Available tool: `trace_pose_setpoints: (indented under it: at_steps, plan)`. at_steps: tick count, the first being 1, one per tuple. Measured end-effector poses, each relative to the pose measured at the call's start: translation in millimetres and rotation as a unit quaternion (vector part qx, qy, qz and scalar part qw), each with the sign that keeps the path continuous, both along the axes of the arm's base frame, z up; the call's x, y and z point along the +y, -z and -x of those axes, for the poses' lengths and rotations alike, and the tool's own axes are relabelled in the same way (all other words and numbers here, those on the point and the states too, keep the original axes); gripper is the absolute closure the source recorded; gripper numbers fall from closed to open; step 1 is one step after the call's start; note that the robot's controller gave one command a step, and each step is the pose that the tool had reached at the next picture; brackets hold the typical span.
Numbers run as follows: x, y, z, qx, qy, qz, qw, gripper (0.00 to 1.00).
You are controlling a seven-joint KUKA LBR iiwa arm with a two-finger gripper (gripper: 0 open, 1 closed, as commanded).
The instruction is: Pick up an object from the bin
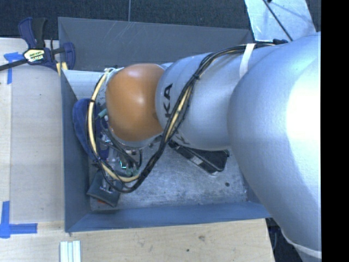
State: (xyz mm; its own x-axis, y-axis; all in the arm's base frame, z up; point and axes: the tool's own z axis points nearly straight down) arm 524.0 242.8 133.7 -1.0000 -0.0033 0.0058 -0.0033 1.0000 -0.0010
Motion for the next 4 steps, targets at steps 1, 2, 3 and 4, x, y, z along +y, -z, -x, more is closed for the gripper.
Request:
trace_pose_setpoints:
  at_steps: [1, 2, 3, 4]
  plan:
    - [-8, 57, -81.2, -0.0003, 0.047, -0.001, 0.9989, 0.0]
    - [-7, 58, -75.7, 0.0083, 0.046, 0.002, 0.9989, 1.0]
    - [0, -114, -63.7, -0.0085, 0.04, -0.003, 0.9992, 1.0]
    - [-1, -108, -62.6, -0.0044, 0.04, -0.001, 0.9992, 0.0]
